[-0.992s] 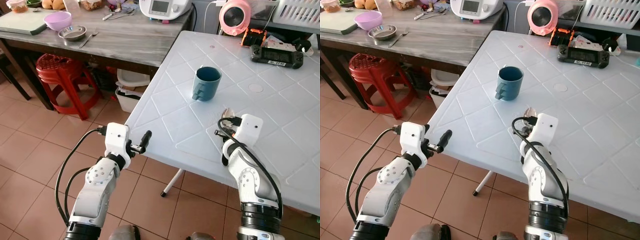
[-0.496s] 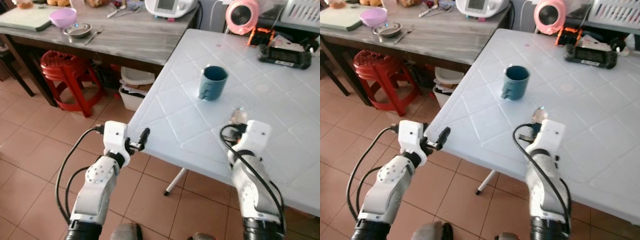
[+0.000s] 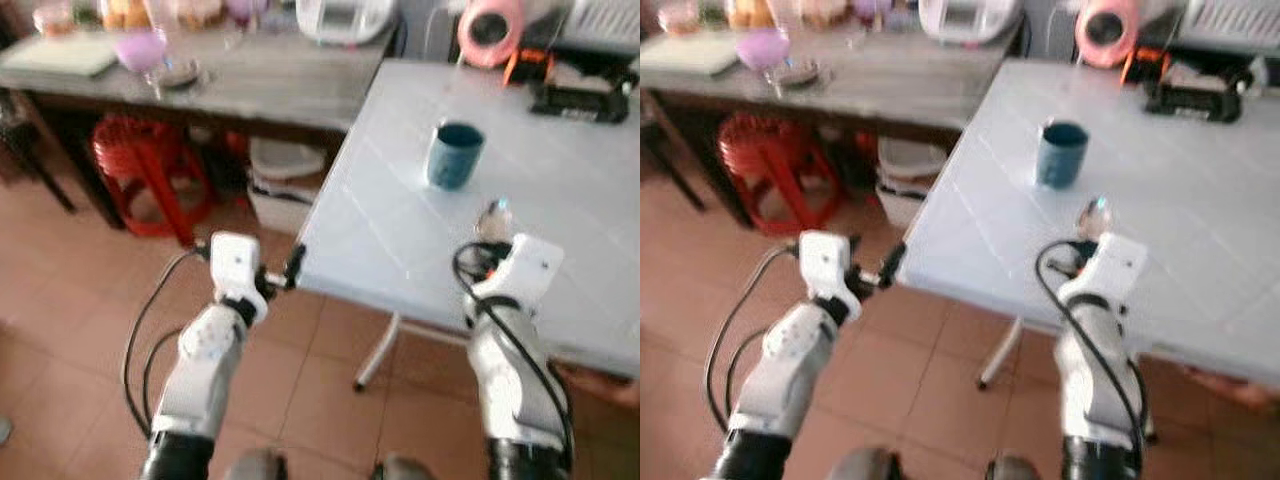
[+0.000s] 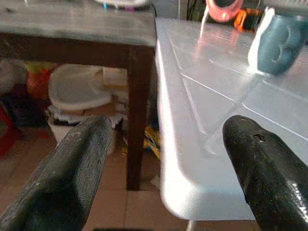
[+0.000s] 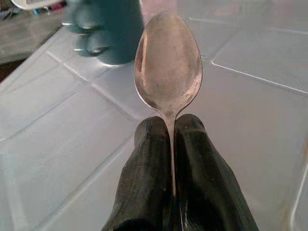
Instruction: Setting the table
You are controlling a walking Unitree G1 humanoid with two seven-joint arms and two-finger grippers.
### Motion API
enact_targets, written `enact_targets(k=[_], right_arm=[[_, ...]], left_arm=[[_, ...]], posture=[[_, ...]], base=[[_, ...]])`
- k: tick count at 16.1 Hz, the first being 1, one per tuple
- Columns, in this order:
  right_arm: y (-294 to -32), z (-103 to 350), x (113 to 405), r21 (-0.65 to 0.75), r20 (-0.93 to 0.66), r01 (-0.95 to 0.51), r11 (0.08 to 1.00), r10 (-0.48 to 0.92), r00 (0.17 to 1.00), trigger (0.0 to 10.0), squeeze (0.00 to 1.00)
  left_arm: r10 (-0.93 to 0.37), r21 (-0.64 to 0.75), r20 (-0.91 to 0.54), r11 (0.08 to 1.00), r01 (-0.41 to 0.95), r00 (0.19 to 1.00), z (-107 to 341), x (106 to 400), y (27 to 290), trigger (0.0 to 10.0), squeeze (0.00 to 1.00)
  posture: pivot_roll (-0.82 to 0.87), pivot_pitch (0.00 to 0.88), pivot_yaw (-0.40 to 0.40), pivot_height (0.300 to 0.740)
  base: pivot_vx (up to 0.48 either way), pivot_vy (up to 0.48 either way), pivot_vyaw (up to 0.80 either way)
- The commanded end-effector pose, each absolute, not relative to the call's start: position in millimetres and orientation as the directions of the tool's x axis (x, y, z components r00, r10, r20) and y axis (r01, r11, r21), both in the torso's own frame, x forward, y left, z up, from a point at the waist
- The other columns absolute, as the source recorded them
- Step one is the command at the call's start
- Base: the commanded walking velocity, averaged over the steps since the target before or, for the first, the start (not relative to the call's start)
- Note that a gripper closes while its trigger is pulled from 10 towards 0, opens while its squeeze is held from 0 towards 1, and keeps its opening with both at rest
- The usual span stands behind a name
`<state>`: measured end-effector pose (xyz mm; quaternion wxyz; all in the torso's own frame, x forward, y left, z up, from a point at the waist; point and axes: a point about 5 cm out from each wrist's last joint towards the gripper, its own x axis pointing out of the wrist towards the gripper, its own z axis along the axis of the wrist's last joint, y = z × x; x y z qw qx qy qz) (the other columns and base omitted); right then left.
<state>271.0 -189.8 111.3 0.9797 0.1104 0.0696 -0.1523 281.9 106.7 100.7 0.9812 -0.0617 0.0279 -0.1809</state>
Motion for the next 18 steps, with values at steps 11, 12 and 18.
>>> enact_targets(k=[11, 12, 18], right_arm=[[-183.6, 117.7, 275.6, 0.211, -0.12, 0.3, 0.93, -0.28, 0.952, 10.0, 0.0], [-183.4, 117.5, 275.8, 0.209, -0.118, 0.301, 0.93, -0.281, 0.952, 10.0, 0.0], [-183.7, 117.5, 276.8, 0.203, -0.111, 0.304, 0.931, -0.286, 0.952, 10.0, 0.0]], left_arm=[[-0.347, -0.122, -0.006, 0.931, 0.343, 0.938, 101.3, 285.7, 114.5, 10.0, 0.0], [-0.346, -0.123, -0.009, 0.931, 0.343, 0.938, 100.5, 285.9, 114.8, 10.0, 0.0], [-0.351, -0.12, -0.009, 0.93, 0.347, 0.936, 100.3, 286.1, 114.3, 10.0, 0.0]], posture=[[-0.02, 0.0, 0.048, 0.74], [-0.02, 0.0, 0.049, 0.74], [-0.02, 0.0, 0.051, 0.74]], base=[[0.175, 0.418, 0.0], [0.244, 0.416, 0.0], [0.241, 0.416, 0.0]])
